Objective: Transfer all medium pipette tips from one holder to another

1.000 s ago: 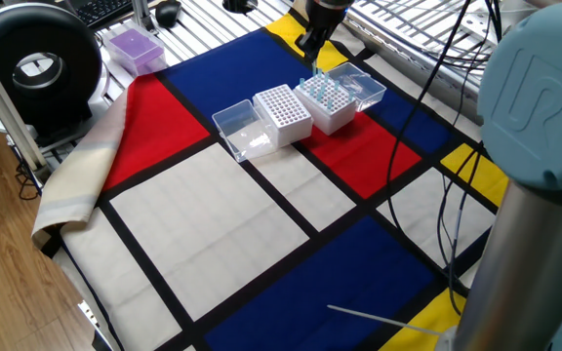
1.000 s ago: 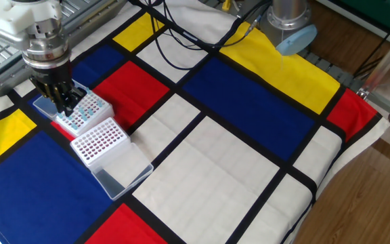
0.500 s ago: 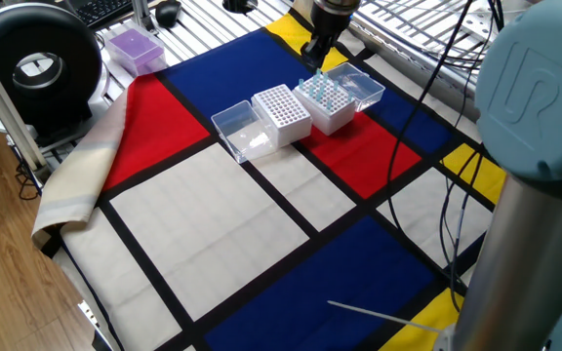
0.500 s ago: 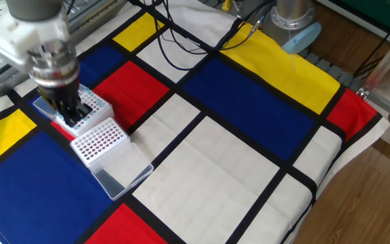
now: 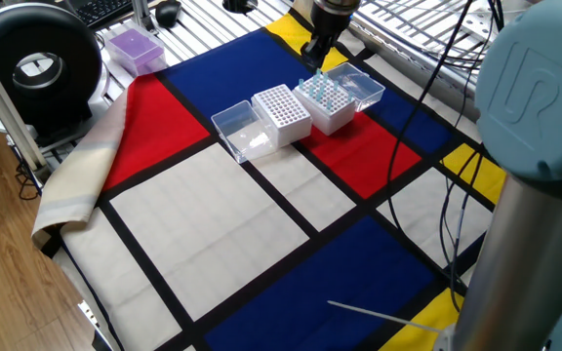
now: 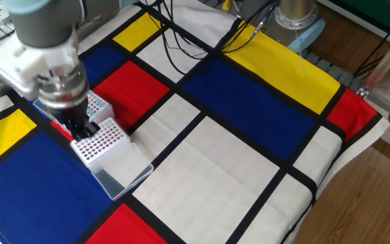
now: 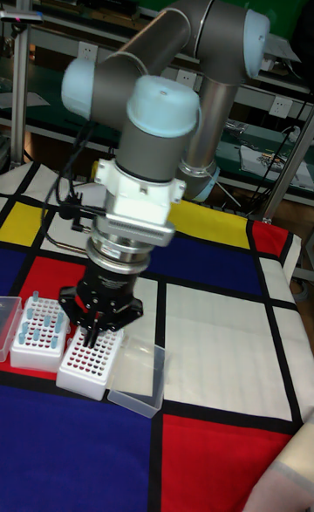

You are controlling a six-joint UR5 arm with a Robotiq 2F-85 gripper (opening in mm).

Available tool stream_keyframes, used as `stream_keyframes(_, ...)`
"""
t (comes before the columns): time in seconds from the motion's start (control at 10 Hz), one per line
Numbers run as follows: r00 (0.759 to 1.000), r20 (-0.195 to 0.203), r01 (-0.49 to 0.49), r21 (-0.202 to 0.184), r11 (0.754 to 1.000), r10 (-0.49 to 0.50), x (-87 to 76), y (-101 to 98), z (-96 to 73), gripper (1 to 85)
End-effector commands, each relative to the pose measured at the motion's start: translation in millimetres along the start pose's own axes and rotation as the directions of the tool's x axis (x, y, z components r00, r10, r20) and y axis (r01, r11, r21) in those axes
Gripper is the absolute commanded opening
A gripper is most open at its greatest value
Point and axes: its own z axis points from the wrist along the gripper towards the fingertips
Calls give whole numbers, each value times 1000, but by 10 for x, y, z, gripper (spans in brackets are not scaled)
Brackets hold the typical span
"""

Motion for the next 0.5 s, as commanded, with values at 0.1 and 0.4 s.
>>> stream_keyframes(0.1,1000,0,-28,-28,999,28,-317,476,15,140)
stream_keyframes(0.4,1000,10,-26,-37,999,26,-384,521,51,140)
